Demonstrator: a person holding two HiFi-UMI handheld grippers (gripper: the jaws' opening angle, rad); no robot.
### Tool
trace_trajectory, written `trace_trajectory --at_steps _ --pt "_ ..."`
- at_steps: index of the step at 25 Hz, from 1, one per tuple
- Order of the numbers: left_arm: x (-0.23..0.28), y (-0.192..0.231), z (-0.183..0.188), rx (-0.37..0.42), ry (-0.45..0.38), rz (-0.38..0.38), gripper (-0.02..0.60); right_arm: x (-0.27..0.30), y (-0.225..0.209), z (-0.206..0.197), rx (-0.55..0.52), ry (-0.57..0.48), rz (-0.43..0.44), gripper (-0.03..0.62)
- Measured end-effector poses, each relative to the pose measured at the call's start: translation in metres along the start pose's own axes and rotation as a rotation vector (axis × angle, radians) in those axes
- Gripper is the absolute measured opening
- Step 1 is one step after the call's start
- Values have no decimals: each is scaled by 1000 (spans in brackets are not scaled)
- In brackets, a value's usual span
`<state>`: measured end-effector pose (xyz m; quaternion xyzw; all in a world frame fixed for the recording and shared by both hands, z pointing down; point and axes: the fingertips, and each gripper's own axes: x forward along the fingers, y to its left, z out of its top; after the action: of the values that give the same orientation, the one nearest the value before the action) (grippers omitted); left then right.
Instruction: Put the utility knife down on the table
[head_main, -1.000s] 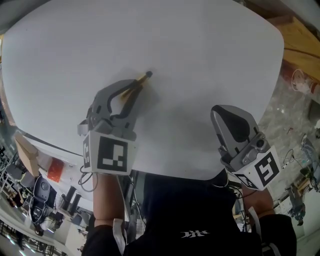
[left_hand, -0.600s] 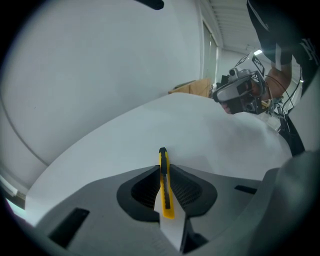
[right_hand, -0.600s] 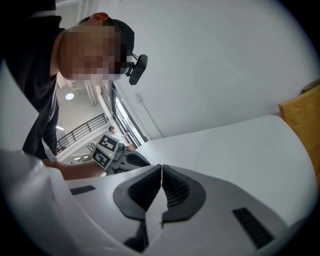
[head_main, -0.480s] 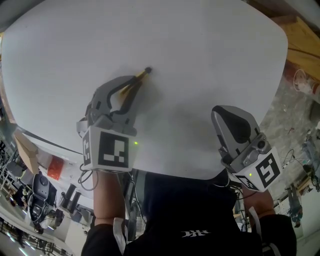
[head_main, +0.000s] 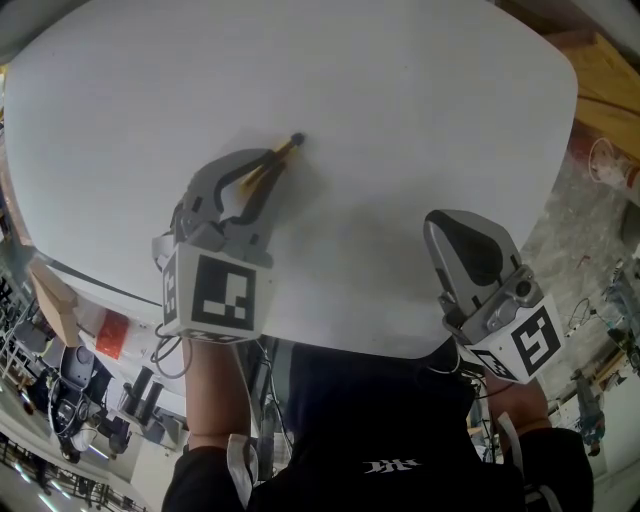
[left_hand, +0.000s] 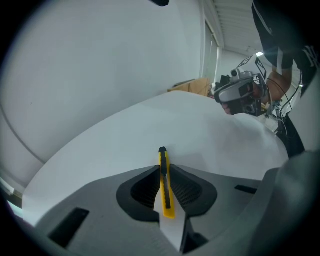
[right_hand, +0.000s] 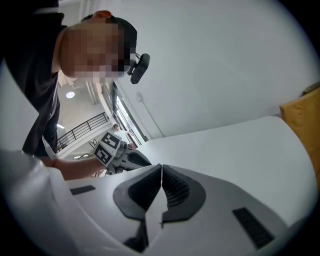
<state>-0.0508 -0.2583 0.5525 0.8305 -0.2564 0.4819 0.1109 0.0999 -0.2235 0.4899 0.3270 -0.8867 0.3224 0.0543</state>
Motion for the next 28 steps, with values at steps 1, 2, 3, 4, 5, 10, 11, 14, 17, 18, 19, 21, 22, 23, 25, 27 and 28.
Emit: trace_trajectory --at_steps 1,2,3,4,5,10,11,14,17,18,19,21,22,23,25,27,28 --pt "0 0 0 1 2 -2 58 1 0 0 0 0 1 5" --pt "0 1 0 0 4 -3 58 1 0 0 0 0 1 5" --pt "0 1 1 0 5 -3 58 1 0 1 0 0 1 5" --pt "0 2 1 0 5 -1 58 1 -1 0 0 0 0 5" --pt "1 2 2 1 5 2 58 1 -1 0 0 0 0 5" --pt "-1 4 2 6 8 11 75 0 0 -1 -2 -2 0 5" --pt "-2 4 3 7 3 15 77 1 0 -1 -4 -4 1 5" --pt "-14 1 10 -8 -63 16 75 0 2 0 -16 -3 -3 5" --pt "-38 -18 20 18 -210 26 46 -1 9 1 -41 -9 -31 5" --pt "-49 -25 24 24 -306 34 37 2 11 2 -60 -16 -47 5" --pt "-62 -33 29 -1 -428 28 23 5 11 2 -82 -21 -67 5" --pt "-87 -52 31 -132 -638 -37 6 6 16 6 -109 -21 -116 5" --pt "-99 -63 29 -210 -698 -83 6 1 23 11 -112 -18 -140 5" --pt "-113 -75 28 -279 -737 -126 6 -8 34 17 -113 -16 -159 5" --pt "-144 -98 28 -359 -776 -203 5 -32 66 32 -122 -17 -184 5" --pt "-176 -117 28 -345 -783 -257 5 -55 104 44 -126 -20 -196 5" --pt "-191 -123 27 -308 -785 -273 5 -63 123 47 -118 -24 -190 5"
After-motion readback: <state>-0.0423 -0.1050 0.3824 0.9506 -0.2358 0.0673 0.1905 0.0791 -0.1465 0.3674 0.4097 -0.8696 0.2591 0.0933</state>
